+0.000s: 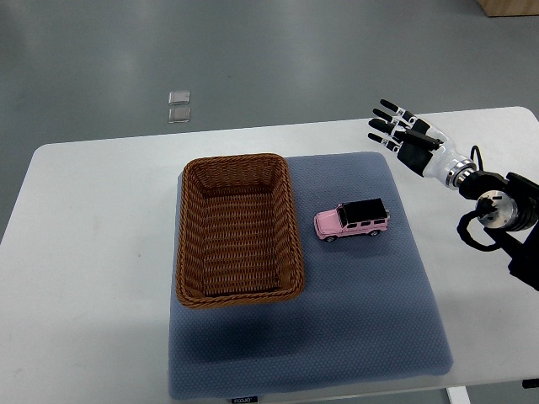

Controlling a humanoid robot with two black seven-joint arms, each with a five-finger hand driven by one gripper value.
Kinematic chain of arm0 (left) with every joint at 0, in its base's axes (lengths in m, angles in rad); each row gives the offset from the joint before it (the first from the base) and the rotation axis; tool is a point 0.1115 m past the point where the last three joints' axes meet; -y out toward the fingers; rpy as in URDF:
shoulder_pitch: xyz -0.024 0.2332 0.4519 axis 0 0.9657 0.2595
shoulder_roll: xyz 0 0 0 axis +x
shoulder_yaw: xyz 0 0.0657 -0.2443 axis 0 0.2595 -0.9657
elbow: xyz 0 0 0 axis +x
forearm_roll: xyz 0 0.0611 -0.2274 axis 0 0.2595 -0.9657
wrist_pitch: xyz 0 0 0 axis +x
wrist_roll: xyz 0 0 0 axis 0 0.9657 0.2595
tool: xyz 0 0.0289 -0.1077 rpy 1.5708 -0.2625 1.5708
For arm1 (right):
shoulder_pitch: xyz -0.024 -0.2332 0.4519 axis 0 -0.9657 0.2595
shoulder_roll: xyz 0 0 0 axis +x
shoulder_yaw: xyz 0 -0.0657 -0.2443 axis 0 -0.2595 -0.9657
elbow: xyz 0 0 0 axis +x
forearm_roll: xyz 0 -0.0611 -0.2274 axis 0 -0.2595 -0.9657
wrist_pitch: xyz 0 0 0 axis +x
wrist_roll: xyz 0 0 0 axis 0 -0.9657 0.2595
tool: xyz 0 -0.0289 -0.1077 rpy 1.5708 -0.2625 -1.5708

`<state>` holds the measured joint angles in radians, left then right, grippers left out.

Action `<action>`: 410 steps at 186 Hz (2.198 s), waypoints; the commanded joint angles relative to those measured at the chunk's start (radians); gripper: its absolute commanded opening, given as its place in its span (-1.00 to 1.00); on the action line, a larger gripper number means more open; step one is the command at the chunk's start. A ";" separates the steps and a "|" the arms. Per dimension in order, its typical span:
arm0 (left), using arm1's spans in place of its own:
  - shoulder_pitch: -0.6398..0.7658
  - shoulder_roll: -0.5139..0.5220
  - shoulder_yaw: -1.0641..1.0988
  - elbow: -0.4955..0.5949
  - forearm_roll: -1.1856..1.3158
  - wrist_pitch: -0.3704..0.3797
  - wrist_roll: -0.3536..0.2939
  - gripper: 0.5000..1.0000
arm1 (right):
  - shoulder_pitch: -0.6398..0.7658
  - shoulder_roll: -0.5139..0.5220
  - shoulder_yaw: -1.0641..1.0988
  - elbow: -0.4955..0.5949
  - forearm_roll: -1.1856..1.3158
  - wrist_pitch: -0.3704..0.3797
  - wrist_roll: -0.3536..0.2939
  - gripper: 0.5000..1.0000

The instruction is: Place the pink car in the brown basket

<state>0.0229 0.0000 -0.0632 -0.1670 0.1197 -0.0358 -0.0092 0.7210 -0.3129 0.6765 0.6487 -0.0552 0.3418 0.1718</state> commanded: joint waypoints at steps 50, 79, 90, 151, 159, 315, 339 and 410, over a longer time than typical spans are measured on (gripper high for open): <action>0.000 0.000 0.000 0.006 0.000 0.005 0.008 1.00 | 0.000 -0.002 -0.003 0.000 0.000 0.002 0.000 0.66; 0.000 0.000 0.000 0.012 0.000 0.007 0.008 1.00 | 0.002 -0.005 -0.006 0.000 -0.002 0.002 0.000 0.67; 0.000 0.000 0.000 0.014 0.000 0.008 0.008 1.00 | 0.003 -0.006 -0.008 -0.001 -0.002 0.002 0.000 0.67; 0.000 0.000 -0.001 0.011 0.000 0.008 0.008 1.00 | 0.000 -0.009 -0.017 -0.001 -0.028 0.008 0.000 0.66; -0.001 0.000 0.000 0.011 0.000 0.008 0.008 1.00 | 0.000 -0.006 -0.014 -0.001 -0.052 0.006 0.000 0.67; 0.000 0.000 0.000 0.011 0.000 0.008 0.008 1.00 | 0.037 -0.061 -0.018 0.045 -0.860 0.062 0.218 0.65; -0.001 0.000 0.000 0.011 0.000 0.008 0.008 1.00 | 0.060 -0.103 -0.026 0.104 -1.000 0.089 0.239 0.65; 0.000 0.000 0.000 0.011 0.000 0.008 0.008 1.00 | 0.147 -0.199 -0.276 0.167 -1.301 0.112 0.287 0.66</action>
<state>0.0219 0.0000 -0.0628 -0.1565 0.1196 -0.0276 -0.0015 0.8513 -0.5002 0.4658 0.8092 -1.3234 0.4575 0.4571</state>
